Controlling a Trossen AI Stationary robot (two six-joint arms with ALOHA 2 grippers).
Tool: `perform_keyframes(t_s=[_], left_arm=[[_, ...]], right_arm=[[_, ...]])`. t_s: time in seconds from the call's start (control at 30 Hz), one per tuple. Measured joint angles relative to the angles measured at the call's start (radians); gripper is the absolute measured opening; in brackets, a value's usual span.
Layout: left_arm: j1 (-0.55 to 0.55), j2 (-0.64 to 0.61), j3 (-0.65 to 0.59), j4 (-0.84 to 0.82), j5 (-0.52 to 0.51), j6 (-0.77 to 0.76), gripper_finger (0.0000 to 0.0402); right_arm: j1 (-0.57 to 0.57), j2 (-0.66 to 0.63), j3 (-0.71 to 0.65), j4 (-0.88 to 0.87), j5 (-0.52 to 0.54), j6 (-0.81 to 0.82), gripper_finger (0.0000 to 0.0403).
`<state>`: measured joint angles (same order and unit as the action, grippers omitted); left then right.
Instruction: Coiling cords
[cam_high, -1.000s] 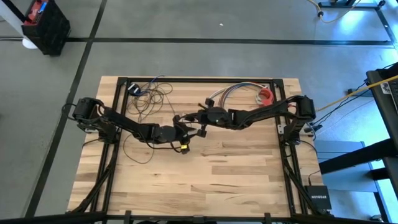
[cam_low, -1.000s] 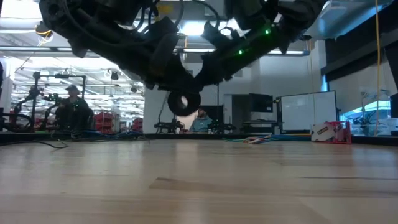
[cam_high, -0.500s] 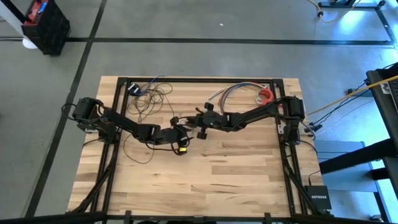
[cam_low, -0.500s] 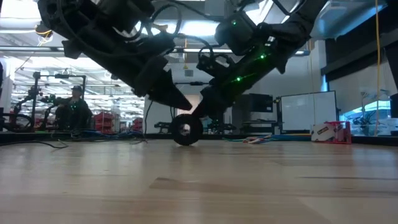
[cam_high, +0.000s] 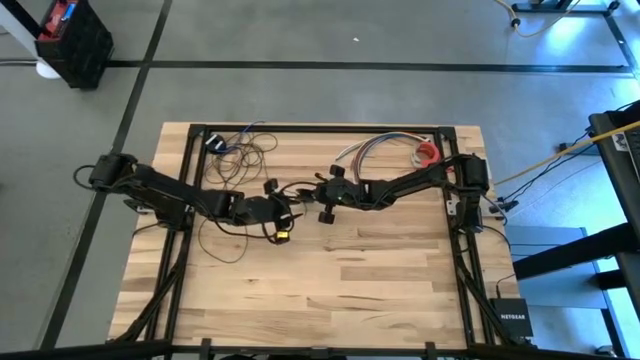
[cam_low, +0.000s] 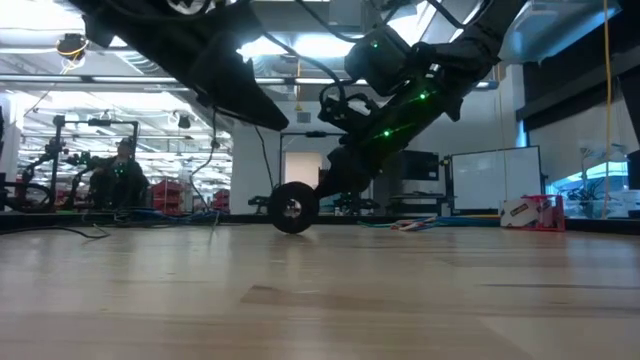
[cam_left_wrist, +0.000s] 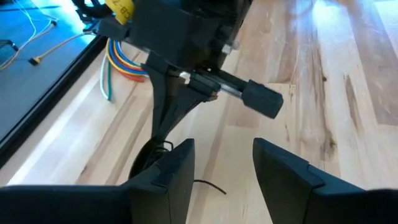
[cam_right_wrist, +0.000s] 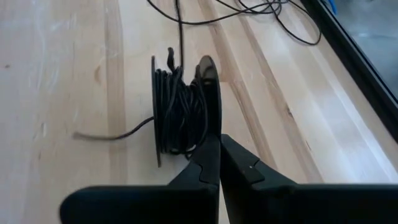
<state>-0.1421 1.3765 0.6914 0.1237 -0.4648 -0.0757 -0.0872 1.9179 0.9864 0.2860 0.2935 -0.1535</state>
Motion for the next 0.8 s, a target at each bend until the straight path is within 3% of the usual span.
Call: perform_keyframes(t_s=[0.8], left_arm=[[0.001, 0.039, 0.000, -0.038, -0.001, -0.053, 0.0155]], right_arm=[[0.001, 0.000, 0.000, 0.006, 0.000, -0.001, 0.0005]])
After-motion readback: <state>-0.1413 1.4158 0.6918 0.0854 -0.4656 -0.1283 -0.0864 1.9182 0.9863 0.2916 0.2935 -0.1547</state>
